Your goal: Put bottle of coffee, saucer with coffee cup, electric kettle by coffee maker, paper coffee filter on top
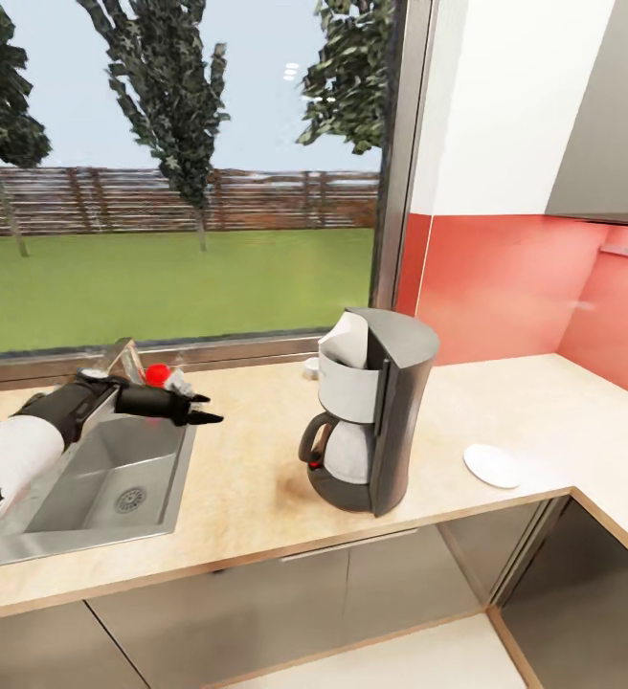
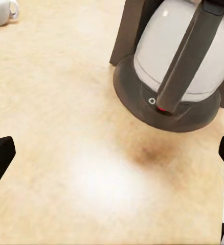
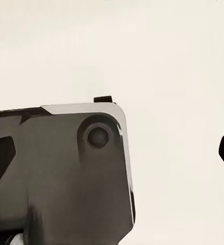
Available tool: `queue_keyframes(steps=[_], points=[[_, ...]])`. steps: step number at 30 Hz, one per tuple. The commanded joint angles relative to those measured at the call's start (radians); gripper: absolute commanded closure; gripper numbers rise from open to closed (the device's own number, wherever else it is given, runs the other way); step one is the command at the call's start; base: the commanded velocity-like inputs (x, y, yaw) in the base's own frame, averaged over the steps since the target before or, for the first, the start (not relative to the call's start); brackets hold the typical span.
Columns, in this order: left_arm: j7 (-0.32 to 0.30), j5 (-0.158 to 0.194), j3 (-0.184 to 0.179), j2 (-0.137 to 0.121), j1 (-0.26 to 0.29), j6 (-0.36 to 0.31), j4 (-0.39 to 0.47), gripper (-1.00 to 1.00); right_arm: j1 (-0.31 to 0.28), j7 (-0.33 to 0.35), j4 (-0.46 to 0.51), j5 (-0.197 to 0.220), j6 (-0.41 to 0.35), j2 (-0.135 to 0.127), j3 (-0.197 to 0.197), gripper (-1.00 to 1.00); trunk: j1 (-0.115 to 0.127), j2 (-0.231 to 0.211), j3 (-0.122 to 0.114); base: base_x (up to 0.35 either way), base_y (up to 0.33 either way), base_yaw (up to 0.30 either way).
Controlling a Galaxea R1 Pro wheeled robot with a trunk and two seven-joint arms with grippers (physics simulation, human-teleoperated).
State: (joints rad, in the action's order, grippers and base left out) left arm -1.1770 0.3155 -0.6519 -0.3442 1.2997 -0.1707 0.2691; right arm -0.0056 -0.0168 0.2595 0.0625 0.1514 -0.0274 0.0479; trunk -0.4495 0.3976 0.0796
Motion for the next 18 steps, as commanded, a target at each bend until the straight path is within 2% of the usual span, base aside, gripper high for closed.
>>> queue_keyframes(steps=[1,2,3,7,11,14,18], points=[[-0.015,0.020,-0.006,-0.003,-0.027,0.030,0.001,-1.00,-0.001,0.000,0.000,0.007,0.003,0.000,0.001,-1.00,-0.001,0.002,0.002,0.000,0.000,0.000],[-0.025,0.027,-0.006,-0.004,-0.048,0.048,0.001,-1.00,-0.001,0.000,0.000,0.007,0.003,0.000,0.001,-1.00,-0.001,0.002,0.002,0.000,0.000,0.000],[-0.042,0.056,-0.005,-0.009,-0.102,0.076,0.001,-1.00,-0.001,0.000,0.000,0.007,0.004,0.000,0.001,-1.00,-0.001,0.002,0.002,0.000,0.000,0.000],[-0.050,0.105,-0.005,-0.027,-0.159,0.085,0.001,-1.00,-0.001,0.000,0.000,0.007,0.005,0.000,0.001,-1.00,-0.001,0.002,0.002,0.000,0.000,0.000],[-0.055,0.174,-0.005,-0.038,-0.207,0.090,0.003,-1.00,-0.001,0.000,0.001,0.008,0.005,0.000,0.001,-1.00,-0.001,0.002,0.002,0.000,0.000,0.000],[-0.076,0.198,-0.005,-0.040,-0.223,0.117,0.017,-1.00,-0.001,0.000,0.002,0.008,0.005,0.000,0.002,-1.00,-0.001,0.002,0.002,0.000,0.000,0.000],[-0.132,0.212,-0.006,-0.047,-0.231,0.150,0.030,-1.00,-0.001,0.000,0.003,0.008,0.005,0.000,0.003,-1.00,-0.001,0.002,0.002,0.000,0.000,0.000]])
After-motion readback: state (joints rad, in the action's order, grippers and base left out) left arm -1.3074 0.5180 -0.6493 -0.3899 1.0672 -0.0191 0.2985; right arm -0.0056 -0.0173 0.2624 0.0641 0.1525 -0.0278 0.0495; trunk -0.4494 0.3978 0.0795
